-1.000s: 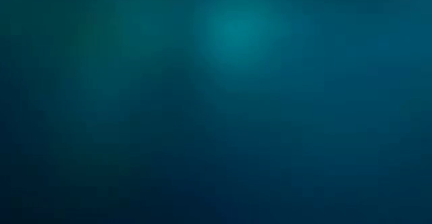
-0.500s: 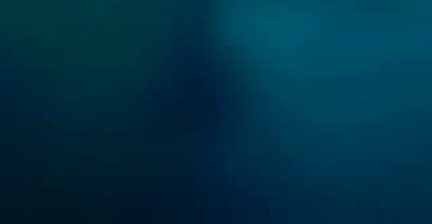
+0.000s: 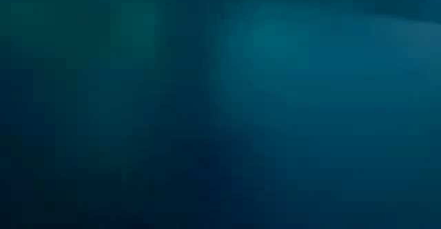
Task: Pick & Place food coloring
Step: Put the large red food coloring bottle into the blue bin
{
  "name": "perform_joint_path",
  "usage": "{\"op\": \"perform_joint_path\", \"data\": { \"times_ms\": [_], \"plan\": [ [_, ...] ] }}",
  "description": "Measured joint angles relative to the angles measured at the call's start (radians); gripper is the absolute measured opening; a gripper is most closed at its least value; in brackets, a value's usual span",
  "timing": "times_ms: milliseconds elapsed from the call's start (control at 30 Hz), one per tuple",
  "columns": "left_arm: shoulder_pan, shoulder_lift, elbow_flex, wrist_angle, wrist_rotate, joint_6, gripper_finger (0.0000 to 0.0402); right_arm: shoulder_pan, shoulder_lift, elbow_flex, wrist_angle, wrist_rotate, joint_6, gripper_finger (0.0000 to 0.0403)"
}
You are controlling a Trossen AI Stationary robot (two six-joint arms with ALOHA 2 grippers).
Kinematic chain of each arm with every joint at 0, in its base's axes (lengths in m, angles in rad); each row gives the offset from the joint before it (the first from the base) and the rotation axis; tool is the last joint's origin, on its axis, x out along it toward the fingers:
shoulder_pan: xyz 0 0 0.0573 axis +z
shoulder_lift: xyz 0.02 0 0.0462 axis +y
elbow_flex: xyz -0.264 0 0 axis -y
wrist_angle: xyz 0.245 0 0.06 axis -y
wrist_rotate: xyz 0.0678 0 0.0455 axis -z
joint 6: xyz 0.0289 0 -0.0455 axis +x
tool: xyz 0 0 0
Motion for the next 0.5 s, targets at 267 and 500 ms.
{"op": "perform_joint_path", "data": {
  "times_ms": [267,500],
  "plan": [
    [0.000,0.000,0.000,0.000,-0.001,0.000,0.0148,-0.002,0.000,0.000,-0.021,0.001,0.027,0.0191],
    [0.000,0.000,0.000,0.000,-0.002,0.000,0.0144,-0.002,0.000,0.000,-0.020,0.003,0.023,0.0206]
  ]
}}
